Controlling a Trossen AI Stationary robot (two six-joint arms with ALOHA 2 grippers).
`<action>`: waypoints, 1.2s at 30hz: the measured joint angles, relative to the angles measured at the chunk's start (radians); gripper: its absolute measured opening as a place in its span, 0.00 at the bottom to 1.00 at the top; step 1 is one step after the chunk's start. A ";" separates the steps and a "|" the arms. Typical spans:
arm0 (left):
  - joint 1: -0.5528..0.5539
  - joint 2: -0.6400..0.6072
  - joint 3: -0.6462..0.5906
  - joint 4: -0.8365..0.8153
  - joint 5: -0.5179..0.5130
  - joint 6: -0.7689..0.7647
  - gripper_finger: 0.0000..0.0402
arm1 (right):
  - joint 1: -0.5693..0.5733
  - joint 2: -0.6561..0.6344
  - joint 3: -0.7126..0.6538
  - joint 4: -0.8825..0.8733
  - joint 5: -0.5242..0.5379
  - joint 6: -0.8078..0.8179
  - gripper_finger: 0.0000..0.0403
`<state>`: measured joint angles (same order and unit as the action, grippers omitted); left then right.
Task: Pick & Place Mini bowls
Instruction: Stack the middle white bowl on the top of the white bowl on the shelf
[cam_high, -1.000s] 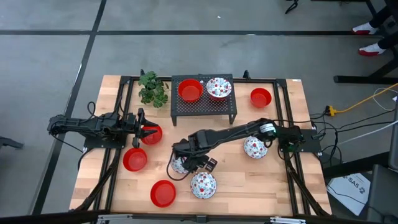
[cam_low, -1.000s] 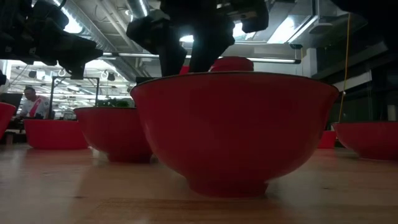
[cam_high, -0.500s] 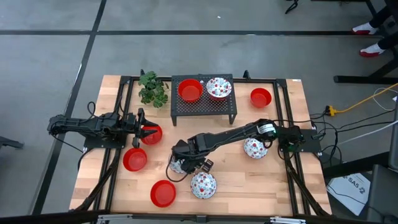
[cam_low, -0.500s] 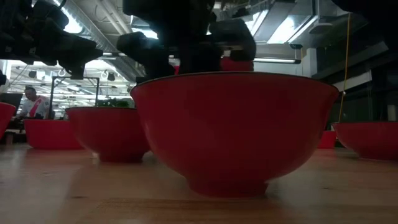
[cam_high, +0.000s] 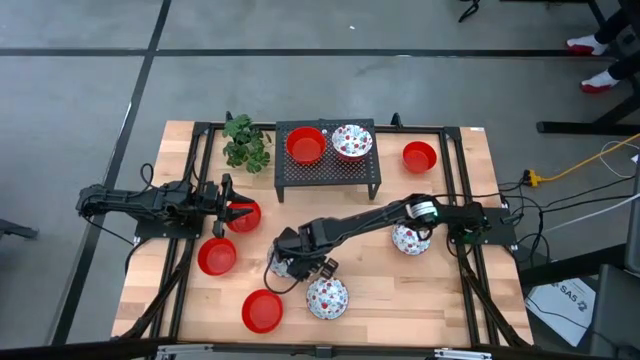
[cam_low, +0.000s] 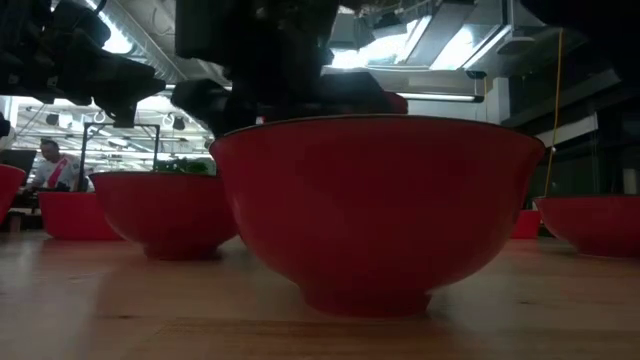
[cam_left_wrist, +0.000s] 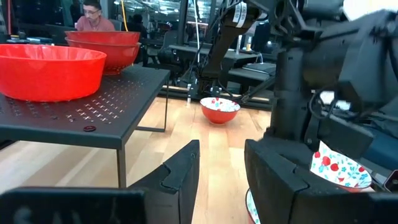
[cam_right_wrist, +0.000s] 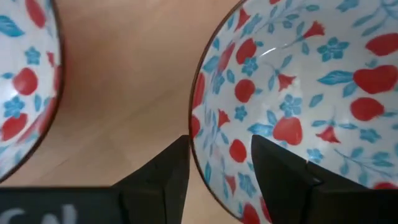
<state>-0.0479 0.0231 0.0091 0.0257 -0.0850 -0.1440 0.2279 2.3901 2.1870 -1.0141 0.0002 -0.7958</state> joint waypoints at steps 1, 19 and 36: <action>0.000 0.000 0.000 0.000 0.000 0.000 0.31 | 0.000 0.005 -0.001 0.004 0.000 0.003 0.42; 0.000 0.000 0.000 -0.001 0.000 0.000 0.31 | -0.001 0.007 0.011 0.079 0.017 0.156 0.04; 0.000 0.000 0.000 -0.001 0.000 0.000 0.31 | -0.022 -0.015 0.019 -0.021 -0.054 0.366 0.04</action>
<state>-0.0478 0.0231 0.0090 0.0251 -0.0849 -0.1440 0.2057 2.3749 2.2061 -1.0355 -0.0535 -0.4295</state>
